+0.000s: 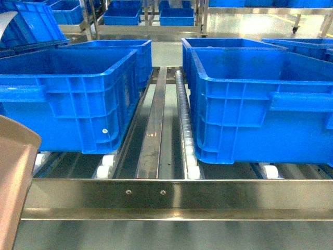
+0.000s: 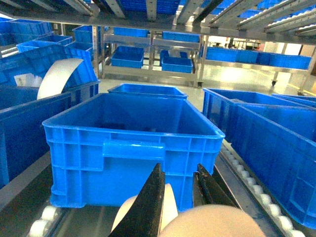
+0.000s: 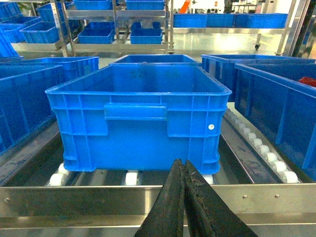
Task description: Place part in tray to right shelf
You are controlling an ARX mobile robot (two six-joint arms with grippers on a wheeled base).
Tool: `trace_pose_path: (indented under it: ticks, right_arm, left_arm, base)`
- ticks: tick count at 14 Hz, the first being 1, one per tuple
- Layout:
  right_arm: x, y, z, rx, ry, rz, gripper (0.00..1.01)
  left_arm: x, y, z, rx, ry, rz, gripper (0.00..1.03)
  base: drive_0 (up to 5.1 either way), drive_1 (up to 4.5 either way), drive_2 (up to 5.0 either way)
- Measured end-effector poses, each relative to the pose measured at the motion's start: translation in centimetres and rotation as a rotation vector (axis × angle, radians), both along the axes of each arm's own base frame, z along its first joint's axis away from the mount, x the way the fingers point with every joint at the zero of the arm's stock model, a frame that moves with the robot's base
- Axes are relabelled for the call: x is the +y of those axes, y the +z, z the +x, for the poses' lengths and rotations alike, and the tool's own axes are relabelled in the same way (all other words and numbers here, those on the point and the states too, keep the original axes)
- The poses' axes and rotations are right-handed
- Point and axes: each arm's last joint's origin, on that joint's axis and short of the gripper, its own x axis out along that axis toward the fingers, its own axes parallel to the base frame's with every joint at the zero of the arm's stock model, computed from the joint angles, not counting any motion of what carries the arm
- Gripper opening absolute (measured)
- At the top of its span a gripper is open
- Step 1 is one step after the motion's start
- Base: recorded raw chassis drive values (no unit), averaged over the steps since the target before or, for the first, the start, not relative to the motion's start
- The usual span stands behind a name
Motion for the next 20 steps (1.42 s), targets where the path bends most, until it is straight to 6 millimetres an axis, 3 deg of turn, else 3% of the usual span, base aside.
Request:
trace_pose_path:
  ticks: [14, 20]
  right_arm:
    - [0.0, 0.0, 0.0, 0.002, 0.000, 0.000, 0.02]
    - [0.0, 0.0, 0.0, 0.000, 0.000, 0.000, 0.02]
  left_arm:
    - [0.0, -1.3, -3.3, 0.016, 0.000, 0.026, 0.13]
    - [0.0, -1.1, -3.4, 0.010, 0.007, 0.023, 0.13]
  base:
    - [0.0, 0.00, 0.0]
    - [0.0, 0.00, 0.0]
